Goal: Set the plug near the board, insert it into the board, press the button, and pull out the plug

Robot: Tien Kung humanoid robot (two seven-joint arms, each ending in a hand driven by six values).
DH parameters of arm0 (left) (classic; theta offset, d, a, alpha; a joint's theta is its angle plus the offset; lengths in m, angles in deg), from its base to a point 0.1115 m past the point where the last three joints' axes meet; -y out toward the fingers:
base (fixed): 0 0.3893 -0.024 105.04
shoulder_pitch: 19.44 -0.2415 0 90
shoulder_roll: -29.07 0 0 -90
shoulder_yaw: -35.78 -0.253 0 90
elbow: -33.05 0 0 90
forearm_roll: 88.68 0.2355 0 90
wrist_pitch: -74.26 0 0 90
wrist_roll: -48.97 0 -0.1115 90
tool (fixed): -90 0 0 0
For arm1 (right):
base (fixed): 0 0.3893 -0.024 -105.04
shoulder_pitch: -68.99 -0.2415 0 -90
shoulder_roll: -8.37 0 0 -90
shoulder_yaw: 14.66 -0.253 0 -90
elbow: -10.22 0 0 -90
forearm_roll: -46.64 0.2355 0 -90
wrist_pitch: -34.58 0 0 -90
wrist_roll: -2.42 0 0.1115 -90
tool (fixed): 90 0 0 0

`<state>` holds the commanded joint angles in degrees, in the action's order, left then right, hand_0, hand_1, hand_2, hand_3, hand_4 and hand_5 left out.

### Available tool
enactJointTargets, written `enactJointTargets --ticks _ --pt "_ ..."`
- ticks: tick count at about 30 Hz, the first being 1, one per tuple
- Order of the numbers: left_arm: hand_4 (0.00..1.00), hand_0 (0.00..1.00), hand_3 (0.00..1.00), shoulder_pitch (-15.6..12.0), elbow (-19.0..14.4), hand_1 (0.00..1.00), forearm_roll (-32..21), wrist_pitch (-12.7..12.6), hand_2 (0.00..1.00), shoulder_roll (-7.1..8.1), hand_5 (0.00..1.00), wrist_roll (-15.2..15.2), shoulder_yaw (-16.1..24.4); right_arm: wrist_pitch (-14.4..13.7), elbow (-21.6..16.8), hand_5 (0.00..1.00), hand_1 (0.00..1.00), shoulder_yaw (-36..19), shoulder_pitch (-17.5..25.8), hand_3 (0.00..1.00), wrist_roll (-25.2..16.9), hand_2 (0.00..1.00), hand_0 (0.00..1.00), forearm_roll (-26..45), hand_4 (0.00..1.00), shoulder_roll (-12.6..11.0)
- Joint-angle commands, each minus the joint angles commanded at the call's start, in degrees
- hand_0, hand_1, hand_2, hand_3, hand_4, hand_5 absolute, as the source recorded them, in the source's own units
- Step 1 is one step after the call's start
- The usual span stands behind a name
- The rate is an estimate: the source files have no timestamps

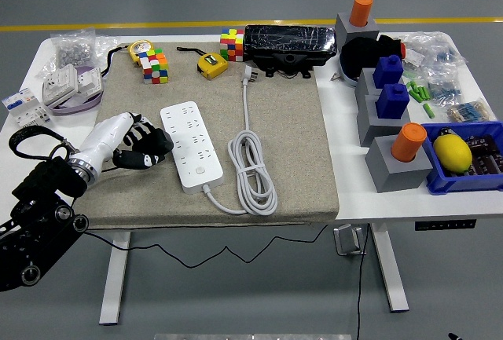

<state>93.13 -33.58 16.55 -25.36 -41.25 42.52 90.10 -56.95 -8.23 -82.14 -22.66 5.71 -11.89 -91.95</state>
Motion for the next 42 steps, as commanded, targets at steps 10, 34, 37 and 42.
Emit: enactJointTargets --ticks 10,34,37,42 --pt "0.676 0.436 0.522 3.4 1.92 0.402 -0.02 0.47 0.46 0.1 0.016 -0.39 -3.64 0.01 -0.02 0.561 0.657 0.17 -0.07 0.578 0.01 0.662 0.653 0.09 0.998 -0.04" --pt "0.675 0.448 0.523 6.22 4.72 0.407 -0.22 0.58 0.462 0.25 0.023 -0.53 -6.33 0.03 -0.1 0.561 0.656 0.09 -0.21 0.577 0.03 0.662 0.653 -0.01 0.998 -0.12" --pt "0.675 0.448 0.523 6.41 4.88 0.407 -0.13 0.59 0.462 0.31 0.023 -0.61 -6.61 0.05 -0.14 0.561 0.656 0.0 -0.26 0.577 0.03 0.662 0.653 -0.04 0.998 -0.12" --pt "0.676 0.452 0.523 6.78 5.24 0.41 0.06 0.64 0.464 0.4 0.027 -0.74 -7.13 0.05 -0.1 0.561 0.656 -0.01 -0.27 0.577 0.05 0.661 0.654 -0.04 0.998 -0.12"
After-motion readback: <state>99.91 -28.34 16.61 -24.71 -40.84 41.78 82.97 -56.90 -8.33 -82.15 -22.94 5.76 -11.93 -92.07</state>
